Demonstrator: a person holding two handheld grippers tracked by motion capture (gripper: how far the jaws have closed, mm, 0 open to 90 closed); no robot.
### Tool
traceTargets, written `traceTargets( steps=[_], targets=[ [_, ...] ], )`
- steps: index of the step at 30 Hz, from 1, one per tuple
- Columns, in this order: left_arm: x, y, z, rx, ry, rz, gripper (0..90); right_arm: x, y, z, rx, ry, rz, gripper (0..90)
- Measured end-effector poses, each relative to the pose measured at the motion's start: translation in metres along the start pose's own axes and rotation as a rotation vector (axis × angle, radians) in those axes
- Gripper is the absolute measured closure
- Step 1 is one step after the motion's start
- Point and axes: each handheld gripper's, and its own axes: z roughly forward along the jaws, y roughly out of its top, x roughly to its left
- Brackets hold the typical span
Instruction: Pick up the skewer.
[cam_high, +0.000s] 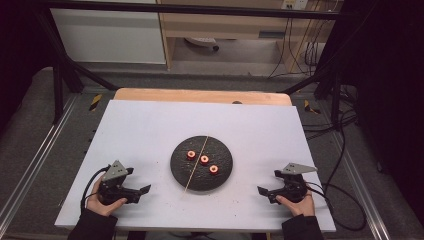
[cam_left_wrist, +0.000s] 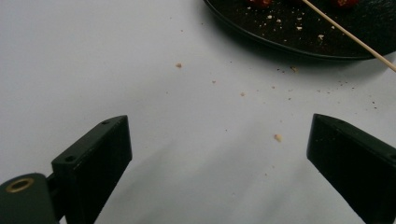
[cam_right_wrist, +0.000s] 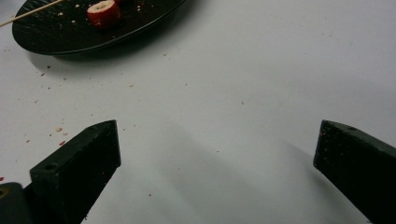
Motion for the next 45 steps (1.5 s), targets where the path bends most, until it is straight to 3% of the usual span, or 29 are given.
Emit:
traceTargets(
  steps=[27,39,45],
  targets=[
    [-0.028,0.014,0.011,0.043,-0.017,0.032,6.4,0.0,0.0,0.001,0.011,-0.003,0.003,0.8],
    [-0.042,0.032,0.016,0.049,-0.022,0.008,9.6,0.0,0.0,0.0,0.009,-0.004,0.0,0.7],
    [-0.052,0.046,0.02,0.063,-0.014,0.019,11.1,0.0,0.0,0.0,0.01,-0.002,0.006,0.7]
  ],
)
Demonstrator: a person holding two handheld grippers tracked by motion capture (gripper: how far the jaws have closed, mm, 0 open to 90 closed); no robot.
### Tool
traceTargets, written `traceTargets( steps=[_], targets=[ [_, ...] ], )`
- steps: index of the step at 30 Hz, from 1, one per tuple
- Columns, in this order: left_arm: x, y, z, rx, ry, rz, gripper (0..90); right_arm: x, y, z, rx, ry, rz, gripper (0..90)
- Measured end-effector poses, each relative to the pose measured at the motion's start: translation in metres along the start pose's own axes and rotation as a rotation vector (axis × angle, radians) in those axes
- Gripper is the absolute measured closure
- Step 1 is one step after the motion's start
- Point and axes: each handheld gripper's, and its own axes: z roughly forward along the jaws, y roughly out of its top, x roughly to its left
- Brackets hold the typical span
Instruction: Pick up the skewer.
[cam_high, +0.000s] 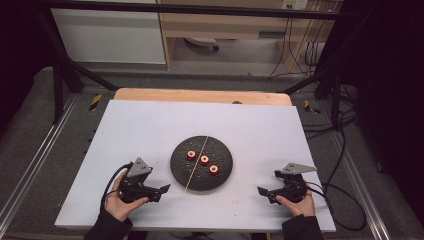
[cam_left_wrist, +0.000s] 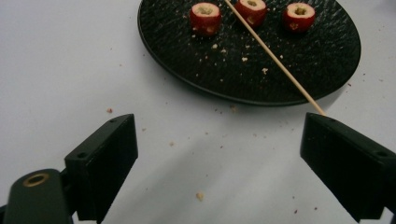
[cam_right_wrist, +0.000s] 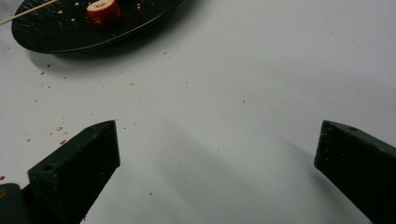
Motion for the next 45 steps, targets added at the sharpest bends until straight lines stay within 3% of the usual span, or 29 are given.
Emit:
traceTargets(
  steps=[18,30,38,45],
  targets=[
    [-0.027,0.04,0.028,0.059,0.011,0.025,17.4,0.0,0.0,0.0,-0.002,-0.002,0.007,1.0],
    [-0.034,0.051,0.051,0.1,-0.01,-0.04,32.3,0.0,0.0,0.001,-0.002,0.002,0.005,1.1],
    [-0.041,0.056,0.063,0.129,0.036,-0.066,46.0,0.0,0.0,0.001,-0.002,0.005,0.005,1.2],
    [-0.05,0.065,0.071,0.158,0.086,-0.054,56.3,0.0,0.0,0.001,-0.002,0.006,0.004,1.2]
  ],
)
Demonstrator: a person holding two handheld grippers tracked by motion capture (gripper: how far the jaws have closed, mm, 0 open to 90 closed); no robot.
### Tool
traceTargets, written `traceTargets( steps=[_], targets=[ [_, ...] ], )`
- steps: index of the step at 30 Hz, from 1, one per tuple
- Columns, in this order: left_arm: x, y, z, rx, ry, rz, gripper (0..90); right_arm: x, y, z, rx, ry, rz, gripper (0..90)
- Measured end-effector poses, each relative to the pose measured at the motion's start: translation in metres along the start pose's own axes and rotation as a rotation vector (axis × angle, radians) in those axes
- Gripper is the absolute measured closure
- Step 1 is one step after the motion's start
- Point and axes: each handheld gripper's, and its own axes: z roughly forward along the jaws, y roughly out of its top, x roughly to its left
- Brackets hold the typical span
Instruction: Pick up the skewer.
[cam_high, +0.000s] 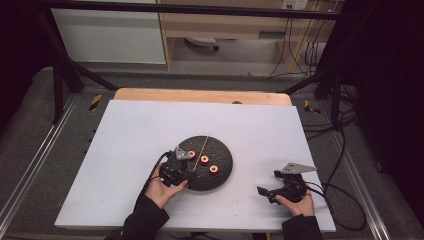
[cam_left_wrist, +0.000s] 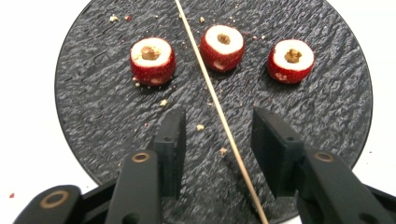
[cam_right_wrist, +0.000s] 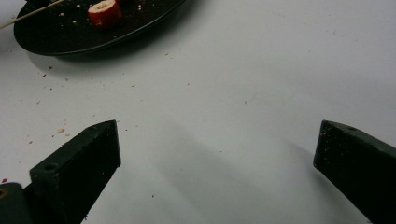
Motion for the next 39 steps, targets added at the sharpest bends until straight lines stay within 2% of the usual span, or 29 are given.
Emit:
traceTargets(
  steps=[6,13,22,30,39],
  targets=[
    [-0.007,0.004,0.005,0.026,0.037,0.009,63.5,0.0,0.0,0.0,0.001,0.002,0.001,1.2],
    [-0.011,0.005,0.009,0.055,0.06,0.005,71.8,0.0,0.0,0.0,-0.001,0.006,0.005,1.2],
    [-0.017,0.005,0.014,0.071,0.092,0.003,77.4,0.0,0.0,0.0,0.0,0.006,0.008,1.2],
    [-0.018,0.003,0.015,0.075,0.109,-0.023,81.2,0.0,0.0,0.0,-0.001,0.006,0.005,1.2],
    [-0.014,0.001,0.012,0.056,0.115,-0.068,87.2,0.0,0.0,0.0,0.001,0.006,0.006,1.2]
  ],
)
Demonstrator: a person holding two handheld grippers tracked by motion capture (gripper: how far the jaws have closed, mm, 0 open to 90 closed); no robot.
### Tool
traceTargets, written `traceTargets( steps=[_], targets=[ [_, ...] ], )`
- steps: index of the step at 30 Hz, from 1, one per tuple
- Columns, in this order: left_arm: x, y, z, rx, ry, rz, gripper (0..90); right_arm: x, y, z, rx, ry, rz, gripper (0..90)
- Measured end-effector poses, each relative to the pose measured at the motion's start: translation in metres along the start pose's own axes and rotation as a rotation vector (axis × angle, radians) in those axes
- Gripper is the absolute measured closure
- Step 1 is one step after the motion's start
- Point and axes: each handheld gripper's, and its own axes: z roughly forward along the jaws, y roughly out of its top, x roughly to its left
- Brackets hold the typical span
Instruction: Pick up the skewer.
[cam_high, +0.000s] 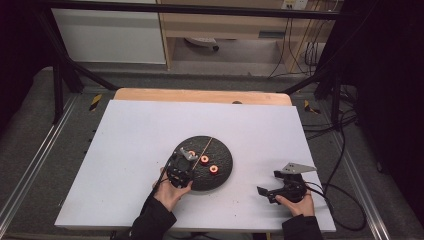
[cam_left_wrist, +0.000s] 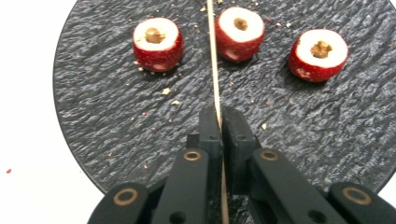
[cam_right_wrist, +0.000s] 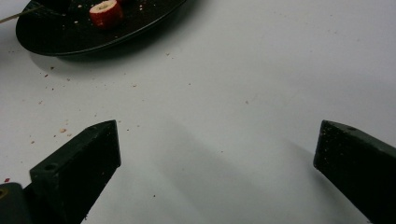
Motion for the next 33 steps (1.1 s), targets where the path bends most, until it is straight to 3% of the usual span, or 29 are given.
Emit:
traceTargets(
  steps=[8,12,18,23,33],
  targets=[
    [0.005,-0.003,-0.006,-0.035,-0.01,-0.008,88.1,0.0,0.0,0.0,0.001,0.0,-0.001,1.2],
    [0.01,-0.006,-0.013,-0.07,-0.02,0.007,88.1,0.0,0.0,0.0,0.001,-0.001,-0.002,1.2],
    [0.022,-0.013,-0.024,-0.125,-0.068,0.031,88.1,0.0,0.0,0.0,0.001,-0.002,-0.001,1.2],
    [0.033,-0.022,-0.032,-0.159,-0.131,0.047,88.1,0.0,0.0,0.0,0.002,-0.004,0.0,1.2],
    [0.054,-0.047,-0.043,-0.232,-0.192,0.072,88.1,0.0,0.0,0.0,0.003,-0.007,0.001,1.2]
  ],
)
